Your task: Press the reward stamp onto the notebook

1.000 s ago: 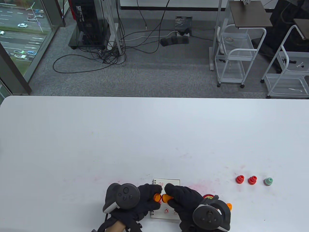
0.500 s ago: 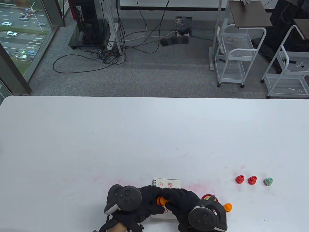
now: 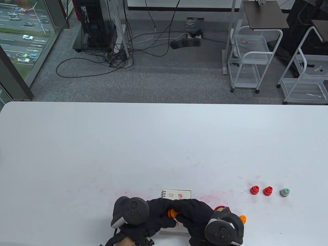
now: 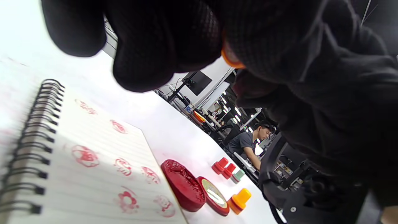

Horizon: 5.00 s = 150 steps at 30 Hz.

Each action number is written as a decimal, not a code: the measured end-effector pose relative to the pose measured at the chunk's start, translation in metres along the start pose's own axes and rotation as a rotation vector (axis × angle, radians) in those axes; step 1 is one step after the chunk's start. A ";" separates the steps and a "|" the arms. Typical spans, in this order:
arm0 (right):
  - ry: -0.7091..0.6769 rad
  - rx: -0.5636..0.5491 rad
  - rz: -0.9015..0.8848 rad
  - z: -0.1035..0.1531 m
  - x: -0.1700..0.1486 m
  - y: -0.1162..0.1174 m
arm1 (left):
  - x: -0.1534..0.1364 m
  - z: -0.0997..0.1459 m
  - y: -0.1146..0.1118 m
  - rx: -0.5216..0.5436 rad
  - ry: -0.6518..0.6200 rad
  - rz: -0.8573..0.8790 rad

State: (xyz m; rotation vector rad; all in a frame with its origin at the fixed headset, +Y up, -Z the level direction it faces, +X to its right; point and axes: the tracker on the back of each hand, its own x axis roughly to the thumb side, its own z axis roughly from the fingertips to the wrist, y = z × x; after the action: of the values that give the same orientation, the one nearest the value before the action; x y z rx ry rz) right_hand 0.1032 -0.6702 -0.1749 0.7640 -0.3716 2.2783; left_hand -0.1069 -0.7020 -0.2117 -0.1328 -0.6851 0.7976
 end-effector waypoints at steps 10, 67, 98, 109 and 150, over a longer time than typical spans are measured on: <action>0.042 -0.050 0.044 0.002 -0.009 -0.024 | -0.001 0.009 0.019 0.036 -0.012 -0.210; 0.599 0.397 0.725 0.038 -0.137 -0.137 | -0.028 0.031 0.058 0.026 0.197 -0.509; 0.286 0.151 0.684 -0.009 -0.076 -0.132 | -0.030 0.031 0.060 0.016 0.204 -0.500; 0.144 -0.021 0.191 -0.017 -0.026 -0.072 | -0.010 0.031 0.055 0.075 0.077 -0.436; 0.148 -0.070 -0.100 0.003 -0.019 0.004 | -0.006 0.009 0.013 -0.107 0.087 -0.400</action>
State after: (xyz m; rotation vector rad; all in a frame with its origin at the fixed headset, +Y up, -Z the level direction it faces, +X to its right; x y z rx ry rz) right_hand 0.1128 -0.6842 -0.1847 0.5624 -0.3348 2.1994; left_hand -0.1232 -0.6982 -0.2118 -0.1217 -0.6451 0.3699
